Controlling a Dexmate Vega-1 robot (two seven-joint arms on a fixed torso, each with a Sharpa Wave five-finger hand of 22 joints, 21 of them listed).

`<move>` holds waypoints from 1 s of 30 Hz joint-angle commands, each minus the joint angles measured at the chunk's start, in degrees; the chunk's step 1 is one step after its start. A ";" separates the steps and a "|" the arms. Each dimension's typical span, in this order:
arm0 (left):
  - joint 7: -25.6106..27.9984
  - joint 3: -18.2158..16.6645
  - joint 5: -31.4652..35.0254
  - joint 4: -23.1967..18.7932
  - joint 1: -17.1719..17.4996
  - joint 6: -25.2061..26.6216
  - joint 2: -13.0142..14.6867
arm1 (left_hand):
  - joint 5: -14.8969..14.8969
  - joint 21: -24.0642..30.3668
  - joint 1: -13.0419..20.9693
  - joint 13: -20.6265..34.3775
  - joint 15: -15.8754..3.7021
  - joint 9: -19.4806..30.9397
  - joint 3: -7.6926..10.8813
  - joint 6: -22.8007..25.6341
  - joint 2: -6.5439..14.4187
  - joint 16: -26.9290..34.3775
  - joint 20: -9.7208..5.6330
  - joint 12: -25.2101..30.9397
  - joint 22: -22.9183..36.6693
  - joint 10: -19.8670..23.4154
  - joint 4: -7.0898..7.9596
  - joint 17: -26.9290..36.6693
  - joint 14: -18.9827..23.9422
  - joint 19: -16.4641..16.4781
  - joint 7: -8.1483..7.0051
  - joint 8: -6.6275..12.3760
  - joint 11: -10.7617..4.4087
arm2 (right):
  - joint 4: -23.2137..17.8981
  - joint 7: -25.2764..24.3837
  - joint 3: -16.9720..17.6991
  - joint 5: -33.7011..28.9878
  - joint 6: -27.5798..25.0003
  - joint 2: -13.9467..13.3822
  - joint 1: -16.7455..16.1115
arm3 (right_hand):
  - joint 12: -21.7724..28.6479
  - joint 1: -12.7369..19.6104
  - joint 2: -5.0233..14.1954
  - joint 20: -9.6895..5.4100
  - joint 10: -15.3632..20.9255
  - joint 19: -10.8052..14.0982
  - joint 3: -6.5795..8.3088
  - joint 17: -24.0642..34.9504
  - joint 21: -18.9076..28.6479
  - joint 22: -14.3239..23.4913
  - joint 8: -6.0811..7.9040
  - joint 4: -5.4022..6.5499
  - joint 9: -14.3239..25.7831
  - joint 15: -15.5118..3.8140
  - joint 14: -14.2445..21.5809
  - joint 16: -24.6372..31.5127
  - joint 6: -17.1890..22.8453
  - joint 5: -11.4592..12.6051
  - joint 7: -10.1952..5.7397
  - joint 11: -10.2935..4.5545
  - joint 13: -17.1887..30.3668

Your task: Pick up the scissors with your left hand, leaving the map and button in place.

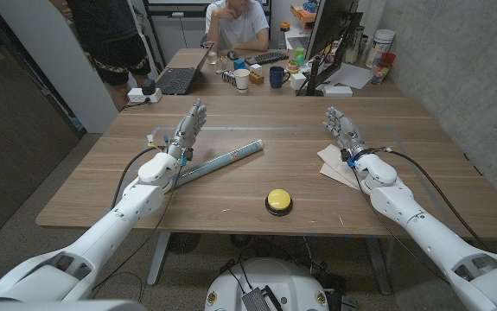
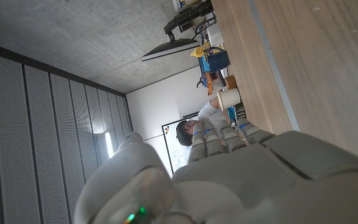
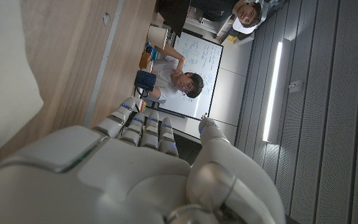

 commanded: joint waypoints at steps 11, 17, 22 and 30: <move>5.73 -1.29 5.34 -9.32 4.53 5.11 8.40 | 0.47 0.13 4.84 0.19 -0.99 0.16 1.43 0.31 1.27 0.20 -0.98 0.26 -0.08 0.16 -2.10 -0.06 0.06 -0.70 -0.16 0.38 -0.45 | 0.05 0.01 -0.13 -0.09 0.43 0.37 0.04 | 0.02 0.40 -0.07 -3.40 0.45 0.25 0.25 0.15 -0.08 0.20 0.12 0.16 0.30 0.14 0.17 0.21 0.55 0.31 -0.10 -0.15 0.31; 7.31 -1.71 6.70 -11.55 5.57 6.90 10.33 | 0.42 0.07 7.25 0.19 -1.23 0.19 2.03 0.22 1.16 0.15 -0.84 0.24 -0.13 0.07 -3.64 -0.13 0.03 -0.81 -0.42 0.43 -0.53 | 0.01 -0.13 -0.20 -0.13 0.40 0.52 0.07 | -0.01 0.39 -0.07 -3.44 0.42 0.26 0.23 0.16 -0.10 0.20 0.11 0.17 0.30 0.16 0.17 0.21 0.55 0.31 -0.09 -0.20 0.31; 9.59 -2.45 7.99 -14.06 6.77 9.36 12.31 | 0.34 0.02 9.65 0.19 -1.47 0.23 2.67 1.23 1.21 0.18 -0.92 0.29 -0.13 0.19 -5.10 -0.16 0.18 -0.98 -0.61 0.87 -1.01 | -0.21 -0.12 -0.26 -0.32 0.45 0.43 0.16 | -0.04 0.36 -0.08 -3.44 0.39 0.25 0.20 0.17 -0.13 0.20 0.10 0.20 0.30 0.21 0.14 0.21 0.58 0.31 -0.15 -0.21 0.31; 12.32 -3.12 10.57 -17.65 8.09 12.62 15.12 | 0.17 -0.07 12.79 0.19 -1.91 0.33 3.56 2.99 1.40 0.25 -0.81 0.39 -0.06 0.54 -6.97 -0.18 0.56 -1.49 -0.60 1.57 -1.16 | -0.01 -0.09 -0.23 -0.36 0.82 0.63 0.33 | -0.06 0.36 -0.06 -3.34 0.42 0.09 0.17 0.18 -0.24 0.21 0.08 0.22 0.31 0.21 0.08 0.18 0.60 0.31 -0.12 -0.12 0.32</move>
